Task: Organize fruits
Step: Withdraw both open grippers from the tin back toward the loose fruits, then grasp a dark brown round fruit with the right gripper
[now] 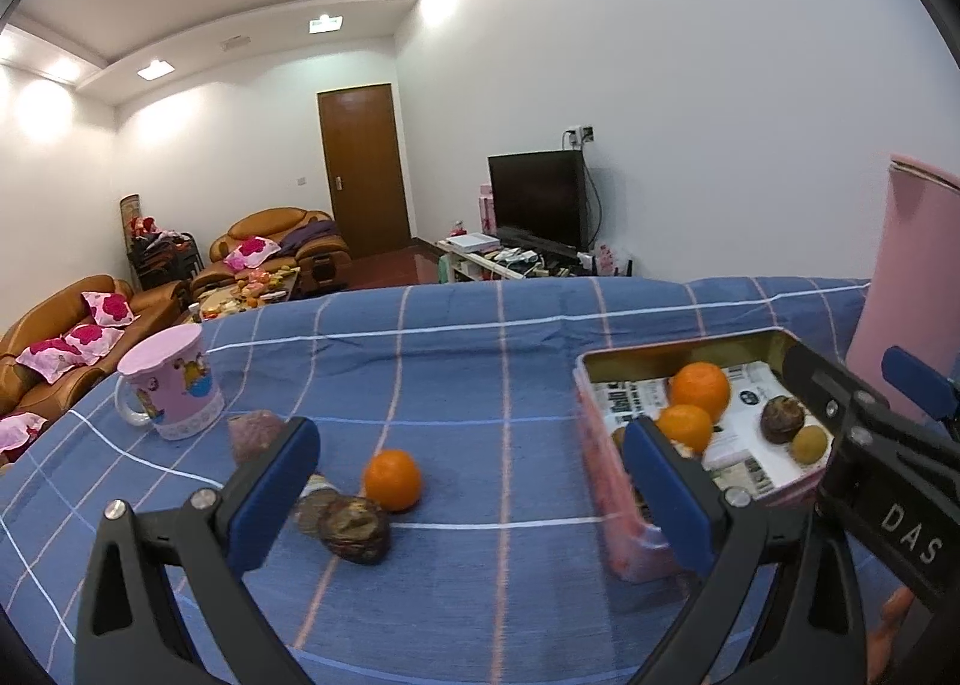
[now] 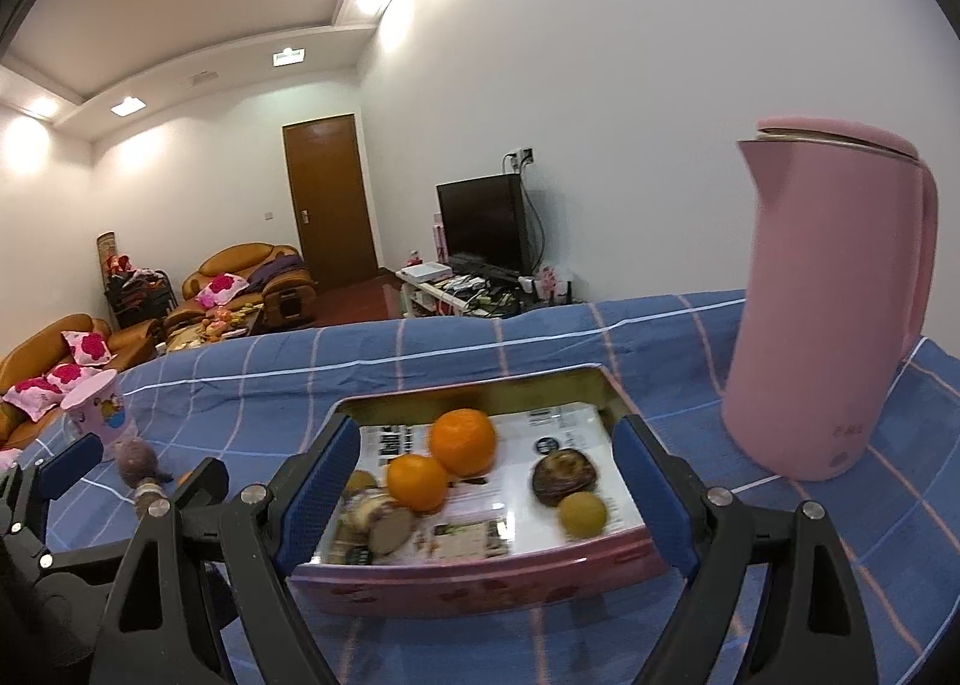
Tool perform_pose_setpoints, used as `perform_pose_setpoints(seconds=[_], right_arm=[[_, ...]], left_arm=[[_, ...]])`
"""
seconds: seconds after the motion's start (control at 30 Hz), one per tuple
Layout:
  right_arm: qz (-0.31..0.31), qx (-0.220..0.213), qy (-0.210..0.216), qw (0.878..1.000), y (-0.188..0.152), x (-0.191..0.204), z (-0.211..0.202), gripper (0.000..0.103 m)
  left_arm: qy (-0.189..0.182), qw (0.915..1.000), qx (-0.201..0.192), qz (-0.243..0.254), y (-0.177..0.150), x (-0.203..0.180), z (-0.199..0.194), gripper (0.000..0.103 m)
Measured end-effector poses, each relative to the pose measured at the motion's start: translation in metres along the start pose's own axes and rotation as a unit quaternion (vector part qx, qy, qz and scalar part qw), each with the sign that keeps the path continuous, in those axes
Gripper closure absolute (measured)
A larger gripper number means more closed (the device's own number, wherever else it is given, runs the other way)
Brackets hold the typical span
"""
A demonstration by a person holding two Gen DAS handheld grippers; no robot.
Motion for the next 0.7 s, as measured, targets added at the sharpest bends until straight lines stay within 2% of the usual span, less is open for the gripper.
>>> perform_pose_setpoints(seconds=[0.7], right_arm=[[-0.001,0.039,0.064,0.997,-0.014,0.086,0.024,0.016]], left_arm=[[0.047,0.9970,0.055,-0.030,-0.015,0.090,0.029,0.000]])
Point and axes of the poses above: each gripper's, at about its wrist camera, not at the fingertips, and z roughly the way its jaws point, x to its left, y to its top, the point moved 4 cm from there along z, roughly the way its jaws point, and after that the axes turned 10 degrees about -x, right-handed, at the moved point
